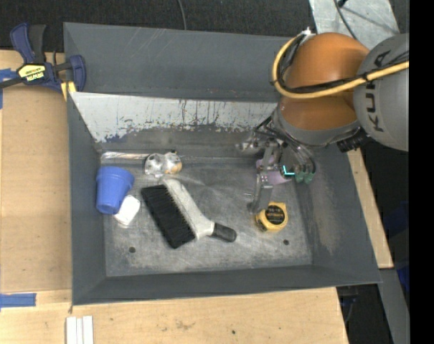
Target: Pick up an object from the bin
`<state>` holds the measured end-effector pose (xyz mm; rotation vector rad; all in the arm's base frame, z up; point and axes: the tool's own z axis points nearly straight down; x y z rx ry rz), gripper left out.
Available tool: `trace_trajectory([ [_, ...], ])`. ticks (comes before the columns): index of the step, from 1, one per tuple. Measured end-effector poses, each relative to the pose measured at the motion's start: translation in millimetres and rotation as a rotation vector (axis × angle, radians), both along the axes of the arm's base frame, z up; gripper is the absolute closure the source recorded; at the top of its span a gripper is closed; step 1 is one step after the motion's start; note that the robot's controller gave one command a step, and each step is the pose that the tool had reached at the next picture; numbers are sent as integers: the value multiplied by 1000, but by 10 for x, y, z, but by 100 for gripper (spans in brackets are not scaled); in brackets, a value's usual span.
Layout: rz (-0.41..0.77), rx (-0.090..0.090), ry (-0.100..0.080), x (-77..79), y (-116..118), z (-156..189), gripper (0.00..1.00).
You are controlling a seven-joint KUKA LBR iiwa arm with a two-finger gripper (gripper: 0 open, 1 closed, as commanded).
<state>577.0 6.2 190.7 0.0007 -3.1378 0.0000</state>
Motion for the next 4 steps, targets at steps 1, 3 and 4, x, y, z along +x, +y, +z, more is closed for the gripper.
trace_trajectory([
  [1, 0, 0, -7, 17, 0, 38, 0],
  [3, 224, 1, -6, -328, 224, -500, 0],
  [4, 236, -1, -23, -657, -295, -1169, 100],
])
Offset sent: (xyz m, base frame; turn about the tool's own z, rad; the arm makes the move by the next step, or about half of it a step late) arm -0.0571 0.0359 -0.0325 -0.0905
